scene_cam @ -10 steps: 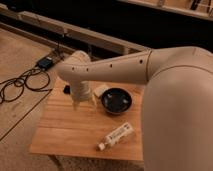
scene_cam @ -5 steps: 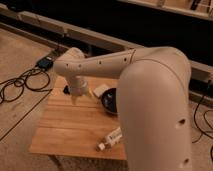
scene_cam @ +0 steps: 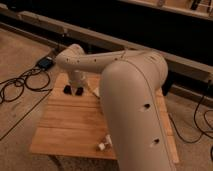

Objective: Push the eraser across the table

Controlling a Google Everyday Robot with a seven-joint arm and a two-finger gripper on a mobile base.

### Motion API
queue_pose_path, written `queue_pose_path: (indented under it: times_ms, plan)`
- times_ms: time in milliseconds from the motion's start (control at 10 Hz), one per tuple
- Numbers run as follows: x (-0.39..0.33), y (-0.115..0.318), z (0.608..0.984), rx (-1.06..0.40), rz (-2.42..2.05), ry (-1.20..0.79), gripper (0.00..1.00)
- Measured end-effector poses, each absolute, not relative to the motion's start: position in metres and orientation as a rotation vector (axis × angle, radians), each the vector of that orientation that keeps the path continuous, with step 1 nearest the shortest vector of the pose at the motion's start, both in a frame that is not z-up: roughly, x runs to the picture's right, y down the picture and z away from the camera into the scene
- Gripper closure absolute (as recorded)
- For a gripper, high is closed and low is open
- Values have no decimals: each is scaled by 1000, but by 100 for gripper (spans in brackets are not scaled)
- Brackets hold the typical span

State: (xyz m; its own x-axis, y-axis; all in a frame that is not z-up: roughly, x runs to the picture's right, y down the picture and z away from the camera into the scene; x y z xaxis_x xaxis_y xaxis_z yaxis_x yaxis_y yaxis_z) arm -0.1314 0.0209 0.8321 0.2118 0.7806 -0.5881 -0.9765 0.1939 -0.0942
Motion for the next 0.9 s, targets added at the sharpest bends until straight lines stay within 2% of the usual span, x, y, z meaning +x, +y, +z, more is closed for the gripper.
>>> queue_pose_path:
  times_ms: [900]
  plan:
    - [-147,-29,930,-514,1316,337,35]
